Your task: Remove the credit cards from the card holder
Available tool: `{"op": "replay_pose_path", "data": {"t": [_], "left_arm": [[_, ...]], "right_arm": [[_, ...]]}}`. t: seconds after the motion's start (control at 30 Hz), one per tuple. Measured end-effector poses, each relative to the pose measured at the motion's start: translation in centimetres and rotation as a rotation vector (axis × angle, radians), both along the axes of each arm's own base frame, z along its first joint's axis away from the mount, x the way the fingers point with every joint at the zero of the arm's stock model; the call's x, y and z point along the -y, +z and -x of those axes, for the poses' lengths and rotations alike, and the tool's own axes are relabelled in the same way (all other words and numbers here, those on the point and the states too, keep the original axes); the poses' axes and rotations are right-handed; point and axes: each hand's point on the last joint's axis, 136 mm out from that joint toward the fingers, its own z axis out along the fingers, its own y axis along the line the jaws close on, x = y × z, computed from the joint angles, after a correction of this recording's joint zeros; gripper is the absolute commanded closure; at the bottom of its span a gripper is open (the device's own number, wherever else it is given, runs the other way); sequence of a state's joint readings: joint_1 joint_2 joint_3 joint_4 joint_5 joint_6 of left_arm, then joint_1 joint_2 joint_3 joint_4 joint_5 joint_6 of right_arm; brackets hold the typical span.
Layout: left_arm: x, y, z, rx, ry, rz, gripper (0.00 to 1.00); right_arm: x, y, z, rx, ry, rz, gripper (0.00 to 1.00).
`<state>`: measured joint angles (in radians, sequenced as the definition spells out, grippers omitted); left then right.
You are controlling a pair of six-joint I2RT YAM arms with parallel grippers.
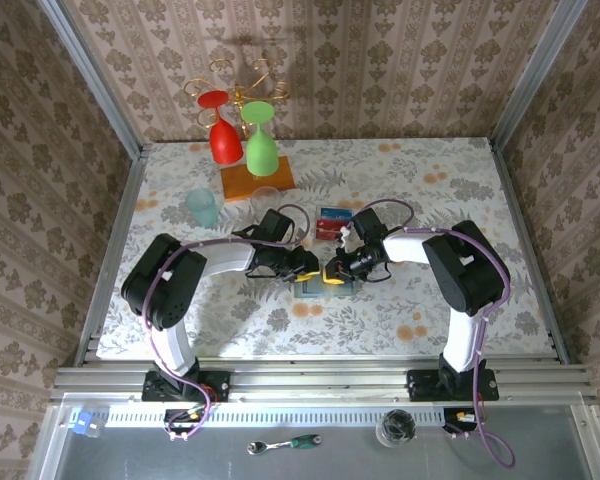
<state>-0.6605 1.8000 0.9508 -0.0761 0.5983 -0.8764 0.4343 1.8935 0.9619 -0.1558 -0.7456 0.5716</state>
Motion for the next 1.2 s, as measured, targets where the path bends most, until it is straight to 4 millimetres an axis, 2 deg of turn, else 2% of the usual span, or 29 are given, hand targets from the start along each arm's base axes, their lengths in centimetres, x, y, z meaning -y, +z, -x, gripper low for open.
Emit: {"op": "replay_pose_path", "data": {"t": [0.27, 0.7, 1.2], "left_arm": [[-1.1, -0.4, 0.4, -0.01, 0.02, -0.055, 0.66], [-1.3, -0.3, 0.2, -0.006, 0.026, -0.071, 0.6], [-1.4, -0.2, 0.0, -0.014, 0.028, -0.129, 0.59]], "right_arm": [[0.1, 0.0, 0.0, -0.001, -0.001, -0.001, 0.97], [0.2, -0.1, 0.0, -0.003, 0.026, -0.035, 0.98], [0.2, -0.1, 0.1, -0.012, 0.034, -0.053, 0.98]]}}
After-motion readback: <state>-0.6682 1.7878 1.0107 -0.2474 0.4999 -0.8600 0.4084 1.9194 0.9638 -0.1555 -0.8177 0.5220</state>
